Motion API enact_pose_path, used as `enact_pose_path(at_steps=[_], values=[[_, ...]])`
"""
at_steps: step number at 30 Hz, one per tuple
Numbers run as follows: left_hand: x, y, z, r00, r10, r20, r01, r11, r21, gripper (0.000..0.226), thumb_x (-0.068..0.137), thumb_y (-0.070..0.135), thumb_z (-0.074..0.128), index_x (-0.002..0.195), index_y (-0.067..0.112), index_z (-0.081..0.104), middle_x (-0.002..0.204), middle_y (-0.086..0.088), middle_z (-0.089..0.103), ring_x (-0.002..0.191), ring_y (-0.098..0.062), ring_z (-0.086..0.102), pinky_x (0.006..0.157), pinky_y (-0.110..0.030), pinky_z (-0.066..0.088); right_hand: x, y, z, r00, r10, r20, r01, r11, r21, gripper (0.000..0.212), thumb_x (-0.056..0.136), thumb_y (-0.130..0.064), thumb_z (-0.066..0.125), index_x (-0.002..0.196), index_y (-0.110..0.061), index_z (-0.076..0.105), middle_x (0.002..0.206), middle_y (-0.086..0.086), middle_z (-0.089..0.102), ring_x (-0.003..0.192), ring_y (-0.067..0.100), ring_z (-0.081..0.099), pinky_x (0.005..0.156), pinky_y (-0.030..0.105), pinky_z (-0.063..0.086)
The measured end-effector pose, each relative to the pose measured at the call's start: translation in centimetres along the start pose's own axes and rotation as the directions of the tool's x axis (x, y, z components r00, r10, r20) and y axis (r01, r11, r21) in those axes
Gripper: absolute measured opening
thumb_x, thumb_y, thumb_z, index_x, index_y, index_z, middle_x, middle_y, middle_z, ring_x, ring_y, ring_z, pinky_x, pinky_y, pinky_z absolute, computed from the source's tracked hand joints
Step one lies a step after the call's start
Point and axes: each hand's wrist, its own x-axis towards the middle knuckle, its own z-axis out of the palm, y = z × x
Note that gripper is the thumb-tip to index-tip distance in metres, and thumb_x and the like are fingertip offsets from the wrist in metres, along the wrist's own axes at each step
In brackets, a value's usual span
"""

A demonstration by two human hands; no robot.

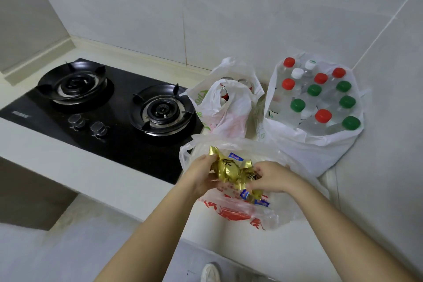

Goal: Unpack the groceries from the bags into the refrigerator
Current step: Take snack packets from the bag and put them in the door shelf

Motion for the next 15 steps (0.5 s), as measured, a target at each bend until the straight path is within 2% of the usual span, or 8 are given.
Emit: enact_pose_path(at_steps=[3, 5, 8, 12, 15], values=[[-0.8, 0.2, -1.0, 0.998, -0.065, 0.006, 0.065, 0.982, -0.180, 0.021, 0.097, 0.017, 0.049, 0.102, 0.003, 0.064, 0.086, -0.013, 0.072, 0.084, -0.029, 0.066, 0.084, -0.044, 0.054, 0.2, -0.6, -1.1, 0.998, -0.003, -0.056, 0.019, 0.961, 0.277, 0.040, 0.074, -0.051, 0.075, 0.098, -0.020, 0.067, 0.099, -0.001, 0.070, 0.094, 0.016, 0.065, 0.093, 0.040, 0.051], [-1.7, 0.4, -1.8, 0.995, -0.096, -0.035, 0.083, 0.959, -0.270, 0.016, 0.094, 0.021, 0.055, 0.095, 0.007, 0.064, 0.079, -0.011, 0.072, 0.080, -0.027, 0.066, 0.072, -0.040, 0.057, 0.3, -1.7, -1.8, 0.998, -0.041, -0.042, 0.054, 0.923, 0.380, 0.048, 0.066, -0.058, 0.074, 0.097, -0.022, 0.070, 0.095, -0.002, 0.073, 0.090, 0.015, 0.069, 0.091, 0.041, 0.054], [-3.3, 0.9, -3.5, 0.992, -0.116, -0.046, 0.089, 0.916, -0.390, 0.017, 0.090, 0.024, 0.058, 0.099, 0.010, 0.060, 0.089, -0.014, 0.066, 0.076, -0.030, 0.064, 0.055, -0.031, 0.053, 0.7, -3.9, -2.4, 0.994, -0.106, -0.025, 0.106, 0.888, 0.447, 0.066, 0.058, -0.072, 0.068, 0.097, -0.018, 0.071, 0.093, 0.002, 0.074, 0.089, 0.019, 0.070, 0.090, 0.041, 0.054], [-5.6, 1.5, -5.8, 0.995, -0.095, -0.012, 0.078, 0.881, -0.466, 0.039, 0.093, 0.043, 0.055, 0.112, 0.009, 0.056, 0.086, -0.018, 0.067, 0.063, -0.029, 0.065, 0.047, -0.026, 0.049, 0.8, -7.5, -2.6, 0.980, -0.200, -0.008, 0.176, 0.845, 0.505, 0.043, 0.079, -0.059, 0.068, 0.096, -0.020, 0.070, 0.090, -0.001, 0.070, 0.086, 0.015, 0.066, 0.081, 0.033, 0.051], [-7.6, 1.8, -7.7, 0.999, -0.041, 0.014, 0.043, 0.921, -0.388, 0.042, 0.091, 0.045, 0.058, 0.109, 0.007, 0.062, 0.087, -0.012, 0.067, 0.061, -0.021, 0.063, 0.042, -0.022, 0.046, 0.7, -10.3, -2.4, 0.958, -0.284, 0.033, 0.212, 0.786, 0.581, 0.025, 0.085, -0.052, 0.067, 0.088, -0.028, 0.069, 0.077, -0.010, 0.069, 0.078, 0.009, 0.065, 0.077, 0.029, 0.050]])
